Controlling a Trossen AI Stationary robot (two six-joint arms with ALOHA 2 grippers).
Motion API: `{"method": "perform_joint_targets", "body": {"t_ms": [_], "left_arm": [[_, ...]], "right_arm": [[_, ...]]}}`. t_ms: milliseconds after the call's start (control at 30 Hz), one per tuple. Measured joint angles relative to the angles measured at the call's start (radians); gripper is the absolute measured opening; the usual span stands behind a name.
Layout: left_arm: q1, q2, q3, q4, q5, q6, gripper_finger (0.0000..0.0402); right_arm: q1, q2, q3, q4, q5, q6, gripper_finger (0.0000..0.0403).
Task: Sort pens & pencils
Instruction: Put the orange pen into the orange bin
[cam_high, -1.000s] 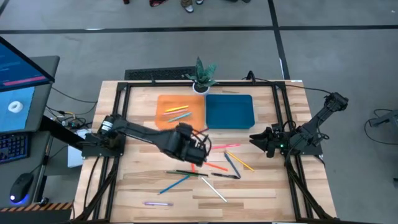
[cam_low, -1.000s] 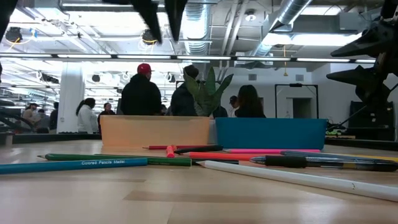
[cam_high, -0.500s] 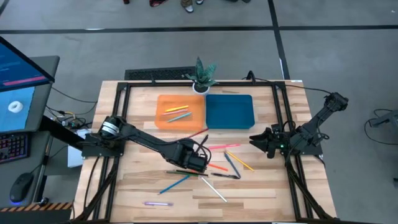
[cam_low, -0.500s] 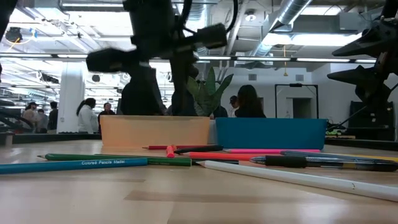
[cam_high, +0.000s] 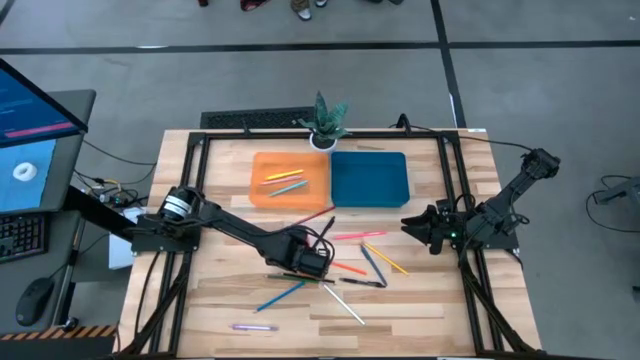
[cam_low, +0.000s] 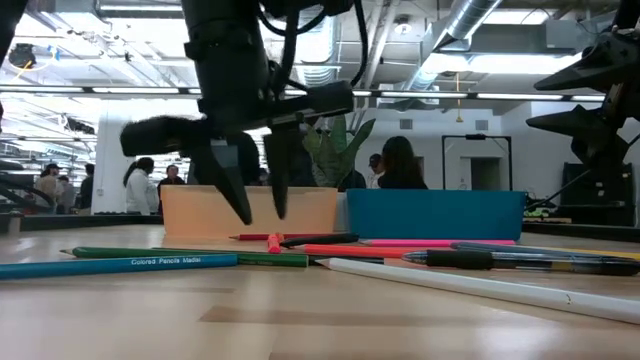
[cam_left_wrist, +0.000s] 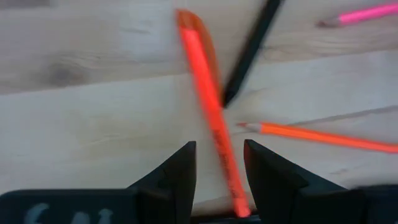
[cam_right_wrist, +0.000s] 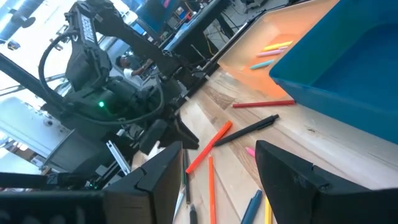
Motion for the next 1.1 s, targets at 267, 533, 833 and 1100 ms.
{"method": "perform_joint_targets", "body": {"t_ms": [267,533,833,1100], "left_arm": [[0.000,0.051,0.005,0.051,0.046,0.014,0.0124],[0.000,0.054,0.006,0.025,0.059,0.009,0.0117],[0.001,0.054,0.006,0.012,0.070,0.047,0.0030],[0.002,0.052,0.006,0.007,0.082,0.071,0.0022]], "right_arm": [[0.001,0.004,0.000,-0.001,0.000,0.000,0.0225],[0.001,0.013,0.000,0.000,-0.001,0.000,0.0225],[0.000,0.012,0.000,0.001,0.000,0.000,0.0225],[0.001,0.012,0.000,0.002,0.000,0.000,0.0225]]}}
